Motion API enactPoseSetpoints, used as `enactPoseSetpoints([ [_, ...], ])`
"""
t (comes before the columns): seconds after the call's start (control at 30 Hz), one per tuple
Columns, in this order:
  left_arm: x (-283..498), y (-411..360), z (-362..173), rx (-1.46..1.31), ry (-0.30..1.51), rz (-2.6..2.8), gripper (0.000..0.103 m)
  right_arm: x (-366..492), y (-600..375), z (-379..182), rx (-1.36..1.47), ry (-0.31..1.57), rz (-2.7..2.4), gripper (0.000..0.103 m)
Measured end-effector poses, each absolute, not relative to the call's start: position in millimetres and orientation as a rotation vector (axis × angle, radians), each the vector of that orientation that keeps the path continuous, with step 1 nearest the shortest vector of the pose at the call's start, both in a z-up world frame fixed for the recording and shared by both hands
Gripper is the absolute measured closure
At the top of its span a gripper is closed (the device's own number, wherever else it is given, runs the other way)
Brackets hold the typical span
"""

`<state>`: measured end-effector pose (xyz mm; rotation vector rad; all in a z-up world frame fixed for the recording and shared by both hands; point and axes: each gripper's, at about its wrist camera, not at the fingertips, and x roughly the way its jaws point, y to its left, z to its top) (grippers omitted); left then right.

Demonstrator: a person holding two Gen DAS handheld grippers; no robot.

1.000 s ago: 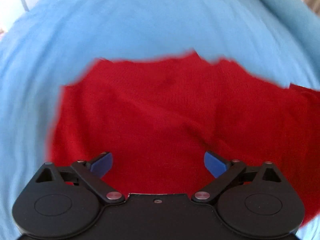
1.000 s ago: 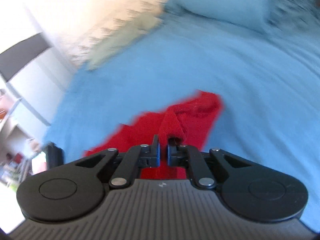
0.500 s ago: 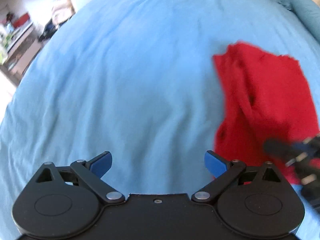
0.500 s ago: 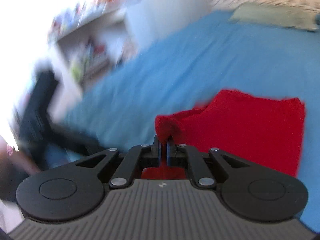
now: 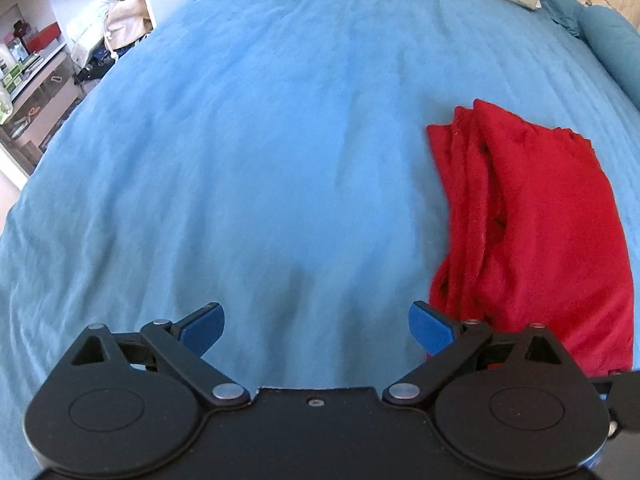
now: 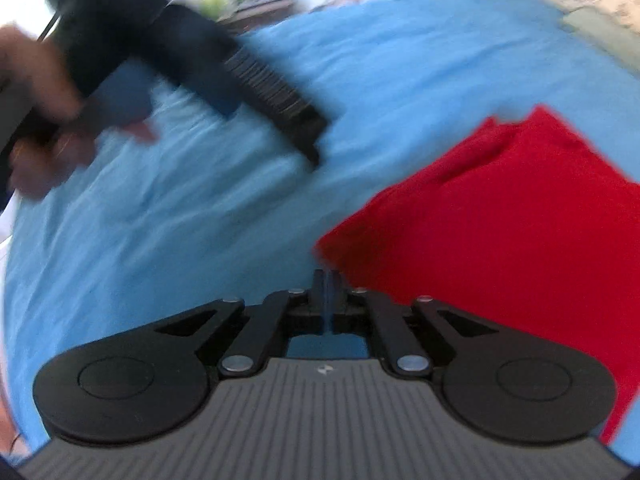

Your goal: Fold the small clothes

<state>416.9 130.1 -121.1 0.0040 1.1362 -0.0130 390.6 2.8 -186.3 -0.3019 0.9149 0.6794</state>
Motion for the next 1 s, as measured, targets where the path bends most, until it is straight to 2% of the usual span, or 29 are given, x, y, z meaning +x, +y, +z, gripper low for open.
enactPoseSetpoints([
  [0.07,419,129,-118,0.010,1.127,-0.017,0.003,386,6,-188,-0.325,0.889,0.667,0.088],
  [0.17,421,122,-107,0.019,1.090,-0.052,0.003,384,-9,-179,-0.235,0.873,0.649,0.079],
  [0.2,423,118,-101,0.026,1.073,-0.072,0.003,379,-16,-173,-0.233,0.858,0.636,0.067],
  [0.23,424,112,-95,0.031,1.056,-0.098,0.003,376,-24,-167,-0.233,0.843,0.628,0.052],
  [0.3,428,98,-84,0.034,1.021,-0.162,0.003,371,-40,-155,-0.230,0.812,0.604,0.031],
  [0.37,435,82,-78,0.031,1.002,-0.226,0.003,372,-60,-138,-0.216,0.776,0.575,0.024],
  [0.43,445,66,-77,0.020,0.993,-0.293,0.003,374,-82,-124,-0.210,0.750,0.529,0.008],
  [0.5,457,50,-82,0.016,0.989,-0.352,0.003,380,-103,-114,-0.207,0.722,0.464,0.001],
  [0.57,467,42,-91,0.002,1.001,-0.375,0.008,392,-126,-111,-0.174,0.712,0.393,0.000],
  [0.63,477,38,-104,-0.065,1.032,-0.393,0.020,405,-152,-114,-0.116,0.740,0.317,0.000],
  [0.73,486,35,-120,-0.112,1.063,-0.374,0.030,421,-186,-119,0.015,0.768,0.250,0.000],
  [1.0,490,33,-135,-0.084,1.074,-0.326,0.036,431,-213,-131,0.127,0.780,0.199,0.000],
])
